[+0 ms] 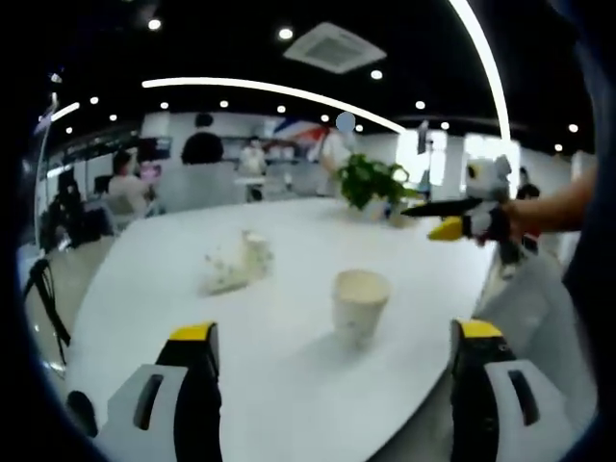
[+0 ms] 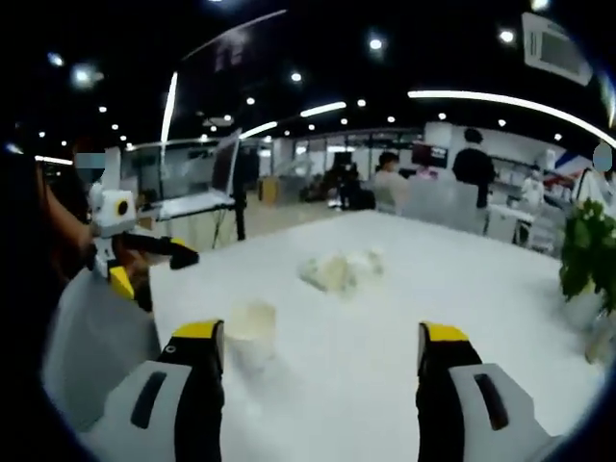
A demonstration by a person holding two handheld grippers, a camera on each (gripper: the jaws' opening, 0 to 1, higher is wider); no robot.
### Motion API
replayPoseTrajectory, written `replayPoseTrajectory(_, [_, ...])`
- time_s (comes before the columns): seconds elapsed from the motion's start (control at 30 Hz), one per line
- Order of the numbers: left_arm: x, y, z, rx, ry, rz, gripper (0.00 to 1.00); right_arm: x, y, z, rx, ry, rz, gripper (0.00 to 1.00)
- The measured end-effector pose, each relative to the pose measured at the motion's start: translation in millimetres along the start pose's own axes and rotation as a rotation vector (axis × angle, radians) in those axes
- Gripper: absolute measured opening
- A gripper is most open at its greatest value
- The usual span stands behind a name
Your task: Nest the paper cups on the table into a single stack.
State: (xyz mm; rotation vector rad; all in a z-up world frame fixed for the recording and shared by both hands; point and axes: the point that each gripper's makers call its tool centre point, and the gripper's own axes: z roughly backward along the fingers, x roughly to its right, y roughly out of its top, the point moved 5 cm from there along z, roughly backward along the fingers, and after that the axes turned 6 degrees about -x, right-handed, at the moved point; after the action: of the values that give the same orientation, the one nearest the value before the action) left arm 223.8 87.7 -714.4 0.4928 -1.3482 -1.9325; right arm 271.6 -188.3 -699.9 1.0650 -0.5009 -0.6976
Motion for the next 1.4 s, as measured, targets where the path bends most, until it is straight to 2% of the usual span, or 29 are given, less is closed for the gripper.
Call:
replayPoseTrajectory(0.1, [-1.8, 0.1, 1, 0.006, 0.004, 0.004, 0.99, -3, -10.1, 3, -0.006, -0.025, -0.001, 0.84])
replayPoseTrajectory(0.27, [-4.2, -0.5, 2, 0.014, 0.014, 0.009, 0.99, -5, -15.2, 5, 0.012, -0.059, -0.013, 0.88])
replayPoseTrajectory(0.33, [-4.5, -0.4, 2, 0.016, 0.016, 0.006, 0.99, -7, -14.3, 5, 0.030, -0.070, -0.058, 0.88])
replayPoseTrajectory(0.4, [-4.8, -0.6, 2, 0.016, 0.016, 0.008, 0.99, -11, -15.0, 3, 0.083, -0.078, -0.135, 0.88])
replayPoseTrajectory(0.47, [-5.7, -2.0, 2, 0.015, 0.016, 0.011, 0.99, -12, -22.6, 2, 0.018, -0.081, -0.060, 0.87])
replayPoseTrajectory(0.57, [-5.0, -3.4, 1, 0.004, 0.014, 0.007, 0.99, -6, -18.6, 4, 0.053, -0.090, -0.110, 0.91])
replayPoseTrajectory(0.7, [-5.1, -5.1, 0, -0.007, 0.014, 0.005, 0.99, -2, -24.2, 3, 0.044, -0.086, -0.153, 0.94])
replayPoseTrajectory(0.9, [-9.0, -7.5, 0, -0.011, 0.018, 0.008, 0.99, -3, -25.2, 3, 0.043, -0.095, -0.151, 0.97])
replayPoseTrajectory(0.97, [-16.0, -11.0, -1, -0.033, 0.026, 0.003, 0.99, -2, -24.1, 3, 0.051, -0.102, -0.130, 0.99])
replayPoseTrajectory(1.0, [-20.4, -12.8, -3, -0.047, 0.028, -0.007, 0.99, -2, -20.4, 4, 0.082, -0.105, -0.123, 1.00])
replayPoseTrajectory(1.07, [-24.6, -13.3, -7, -0.057, 0.022, -0.017, 0.99, -2, -20.6, 5, 0.079, -0.105, -0.122, 1.00])
replayPoseTrajectory(1.13, [-29.9, -15.6, -11, -0.104, 0.013, -0.061, 0.99, -2, -24.1, 5, 0.053, -0.104, -0.126, 1.00])
replayPoseTrajectory(1.4, [-60.4, 7.9, -29, -0.166, -0.017, -0.168, 0.99, 1, -23.7, 6, 0.054, -0.119, -0.125, 1.00])
